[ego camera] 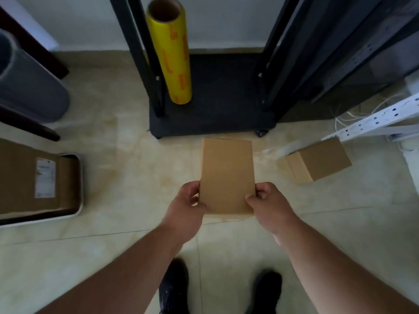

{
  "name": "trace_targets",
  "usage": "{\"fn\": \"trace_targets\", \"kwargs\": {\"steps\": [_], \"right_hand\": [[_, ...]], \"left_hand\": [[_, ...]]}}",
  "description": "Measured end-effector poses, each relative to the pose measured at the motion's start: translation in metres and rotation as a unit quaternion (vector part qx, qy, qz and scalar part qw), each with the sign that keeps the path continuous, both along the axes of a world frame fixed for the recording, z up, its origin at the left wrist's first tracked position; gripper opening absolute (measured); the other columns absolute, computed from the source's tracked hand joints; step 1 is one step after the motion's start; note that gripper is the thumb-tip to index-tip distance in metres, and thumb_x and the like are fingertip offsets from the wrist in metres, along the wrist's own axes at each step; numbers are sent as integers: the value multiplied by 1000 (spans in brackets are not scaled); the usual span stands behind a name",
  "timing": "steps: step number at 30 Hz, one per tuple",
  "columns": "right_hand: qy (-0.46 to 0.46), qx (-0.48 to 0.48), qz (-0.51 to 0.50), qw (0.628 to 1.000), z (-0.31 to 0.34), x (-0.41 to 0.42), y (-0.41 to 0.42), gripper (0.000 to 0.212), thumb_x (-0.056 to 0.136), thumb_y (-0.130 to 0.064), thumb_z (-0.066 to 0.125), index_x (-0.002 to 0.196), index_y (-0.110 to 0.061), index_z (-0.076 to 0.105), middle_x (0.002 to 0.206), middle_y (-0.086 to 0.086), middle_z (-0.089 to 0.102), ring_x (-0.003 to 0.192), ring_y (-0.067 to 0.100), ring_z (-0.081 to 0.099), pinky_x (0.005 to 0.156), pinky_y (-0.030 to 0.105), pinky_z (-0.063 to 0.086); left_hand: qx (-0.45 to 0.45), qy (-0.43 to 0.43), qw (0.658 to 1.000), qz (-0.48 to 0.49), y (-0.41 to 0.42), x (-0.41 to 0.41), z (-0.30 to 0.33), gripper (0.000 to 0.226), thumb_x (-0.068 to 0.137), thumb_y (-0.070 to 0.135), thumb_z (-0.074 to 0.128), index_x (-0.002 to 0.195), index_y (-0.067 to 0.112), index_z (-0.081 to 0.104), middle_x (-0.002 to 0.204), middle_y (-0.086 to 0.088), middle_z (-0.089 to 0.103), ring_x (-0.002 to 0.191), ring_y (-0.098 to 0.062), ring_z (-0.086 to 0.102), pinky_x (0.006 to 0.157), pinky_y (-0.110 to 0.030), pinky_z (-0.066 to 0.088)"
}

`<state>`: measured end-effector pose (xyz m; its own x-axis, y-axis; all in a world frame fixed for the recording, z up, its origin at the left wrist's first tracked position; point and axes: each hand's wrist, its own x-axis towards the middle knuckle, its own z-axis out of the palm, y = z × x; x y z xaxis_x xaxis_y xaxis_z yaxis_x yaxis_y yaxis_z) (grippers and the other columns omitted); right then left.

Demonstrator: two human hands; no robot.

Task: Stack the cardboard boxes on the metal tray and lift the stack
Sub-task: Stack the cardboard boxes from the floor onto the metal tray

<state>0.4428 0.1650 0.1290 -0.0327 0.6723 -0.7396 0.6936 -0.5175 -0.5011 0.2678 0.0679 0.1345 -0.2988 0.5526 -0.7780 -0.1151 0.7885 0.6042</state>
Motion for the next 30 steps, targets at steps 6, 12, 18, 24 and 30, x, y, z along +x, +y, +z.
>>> {"fn": "trace_targets", "kwargs": {"steps": [6, 12, 18, 24, 30], "right_hand": [[11, 6, 54, 998, 26, -53, -7, 17, 97, -24, 64, 113, -28, 58, 112, -8, 72, 100, 17, 68, 94, 41, 55], [38, 13, 106, 994, 46, -87, -18, 20, 99, -27, 62, 118, -27, 57, 116, -9, 68, 100, 13, 66, 87, 36, 54], [77, 37, 145, 986, 68, -119, -31, 21, 98, -27, 63, 117, -32, 56, 120, -10, 69, 103, 11, 66, 91, 35, 53], [107, 47, 179, 977, 86, -156, -58, 40, 100, -25, 62, 139, -30, 56, 126, -12, 68, 113, 10, 65, 99, 33, 51], [134, 61, 192, 970, 99, -207, -87, 39, 101, -26, 61, 139, -32, 58, 126, -15, 67, 113, 6, 64, 95, 29, 50]], "left_hand": [[22, -2, 998, 65, -26, -43, 30, 51, 95, -3, 55, 114, 45, 57, 119, 27, 67, 113, 3, 62, 81, -20, 47], [27, 18, 992, 118, -50, -67, 49, 51, 96, -2, 56, 114, 46, 57, 119, 28, 67, 114, 4, 62, 96, -28, 49], [53, 43, 984, 164, -74, -90, 75, 50, 98, 1, 57, 129, 40, 54, 126, 22, 65, 118, 0, 60, 96, -29, 49], [69, 56, 978, 190, -108, -119, 98, 47, 99, 2, 58, 121, 44, 58, 122, 24, 66, 118, 2, 60, 94, -24, 49], [95, 77, 968, 219, -141, -161, 113, 47, 101, 4, 57, 122, 46, 57, 125, 21, 67, 119, 2, 59, 102, -29, 46]]}}
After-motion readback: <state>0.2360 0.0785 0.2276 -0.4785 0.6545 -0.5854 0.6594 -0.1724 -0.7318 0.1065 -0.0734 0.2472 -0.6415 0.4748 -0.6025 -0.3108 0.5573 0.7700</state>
